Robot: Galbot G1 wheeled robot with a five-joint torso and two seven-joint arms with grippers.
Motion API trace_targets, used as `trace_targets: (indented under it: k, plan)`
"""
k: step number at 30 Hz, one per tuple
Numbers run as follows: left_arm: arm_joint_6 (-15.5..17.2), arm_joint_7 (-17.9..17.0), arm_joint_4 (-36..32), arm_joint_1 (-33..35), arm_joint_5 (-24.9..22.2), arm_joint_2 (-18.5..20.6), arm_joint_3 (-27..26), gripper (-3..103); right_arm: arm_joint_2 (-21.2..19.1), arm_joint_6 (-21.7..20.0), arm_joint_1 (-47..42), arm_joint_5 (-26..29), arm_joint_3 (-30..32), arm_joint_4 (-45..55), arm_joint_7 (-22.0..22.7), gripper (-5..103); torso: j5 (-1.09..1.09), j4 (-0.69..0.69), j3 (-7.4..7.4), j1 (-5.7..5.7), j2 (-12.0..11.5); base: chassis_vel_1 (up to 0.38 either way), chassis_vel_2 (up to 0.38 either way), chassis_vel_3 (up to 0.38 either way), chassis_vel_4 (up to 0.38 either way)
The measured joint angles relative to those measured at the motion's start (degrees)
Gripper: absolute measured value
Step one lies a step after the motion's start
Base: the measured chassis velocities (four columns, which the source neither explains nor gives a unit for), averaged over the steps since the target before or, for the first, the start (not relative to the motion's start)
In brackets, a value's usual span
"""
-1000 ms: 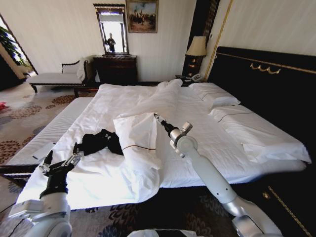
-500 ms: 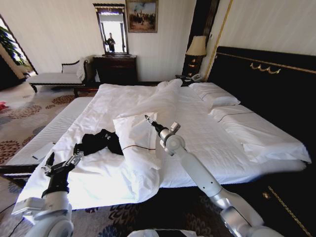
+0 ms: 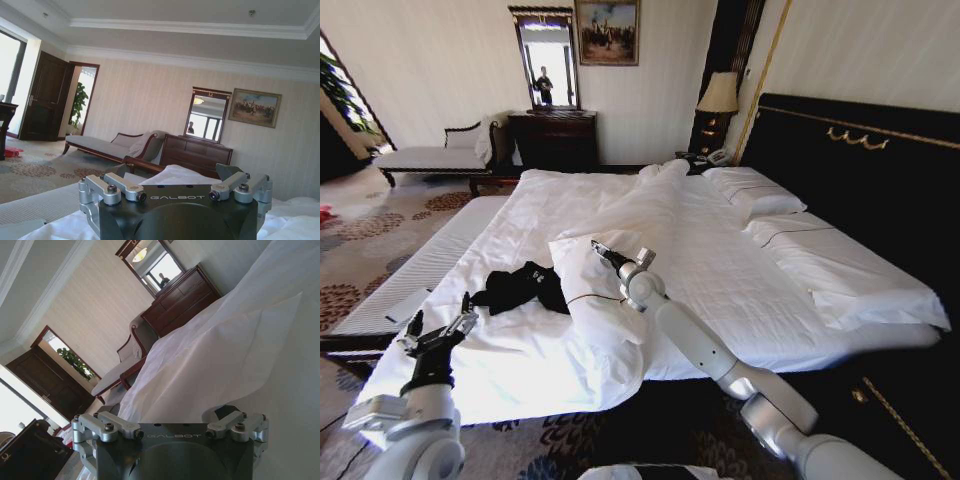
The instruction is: Fold the clothes on the bed.
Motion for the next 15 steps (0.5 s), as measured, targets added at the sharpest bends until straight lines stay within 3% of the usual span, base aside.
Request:
trace_targets:
  k: [9, 15]
  plan:
    - [-0.3, 0.0, 1.2, -1.0, 1.2, -0.4, 1.0, 100, -0.7, -0.4, 5.9, 1.2, -3.3, -1.8, 0.4, 99, 0.01, -0.01, 0.00, 0.01, 0.0, 0.000, 0.000, 0.000, 0.000]
    - [-0.6, 0.0, 1.4, -1.0, 1.5, -0.4, 0.8, 100, -1.0, -5.8, 9.2, 1.4, -8.2, -2.5, 7.2, 100, 0.01, 0.00, 0.00, 0.00, 0.0, 0.000, 0.000, 0.000, 0.000]
